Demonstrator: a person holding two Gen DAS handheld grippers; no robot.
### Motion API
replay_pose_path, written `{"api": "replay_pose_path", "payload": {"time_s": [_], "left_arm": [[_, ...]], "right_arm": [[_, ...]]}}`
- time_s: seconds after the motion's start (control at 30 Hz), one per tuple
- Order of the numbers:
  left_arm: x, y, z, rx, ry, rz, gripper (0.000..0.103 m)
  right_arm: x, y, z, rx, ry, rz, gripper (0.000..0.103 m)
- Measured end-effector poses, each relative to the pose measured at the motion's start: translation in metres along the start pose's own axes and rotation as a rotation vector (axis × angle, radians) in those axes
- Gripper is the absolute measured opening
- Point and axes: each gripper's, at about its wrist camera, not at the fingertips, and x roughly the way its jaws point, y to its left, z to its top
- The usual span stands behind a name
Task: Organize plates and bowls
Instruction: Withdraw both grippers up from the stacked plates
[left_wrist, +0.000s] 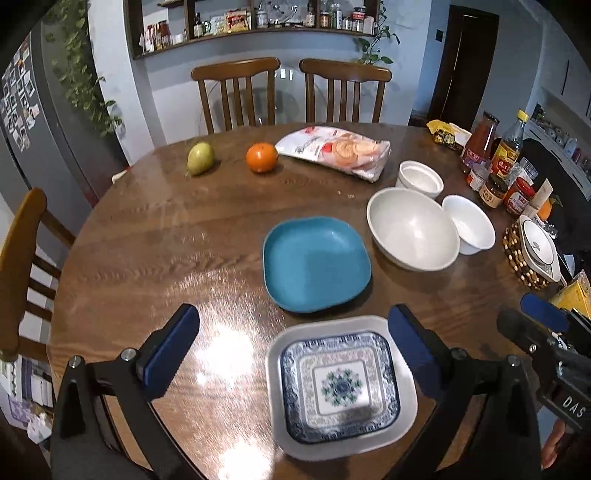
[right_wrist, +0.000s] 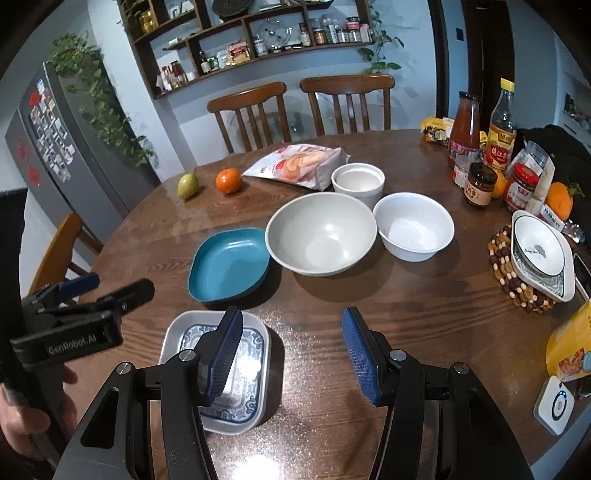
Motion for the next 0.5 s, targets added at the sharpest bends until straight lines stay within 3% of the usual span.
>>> {"api": "replay_pose_path", "payload": {"time_s": [0.3,0.5], "left_arm": [[0.001,0.012,0.034,0.034,-0.073,0.023,0.102],[0.026,0.019,0.043,0.038,-0.039,0.021,0.102]], "right_arm": [[0.007,0.005,0.009,0.013,-0.015,-0.018,0.057],[0.020,0.009,0.017,0.026,-0.006,-0.031,0.057]]}}
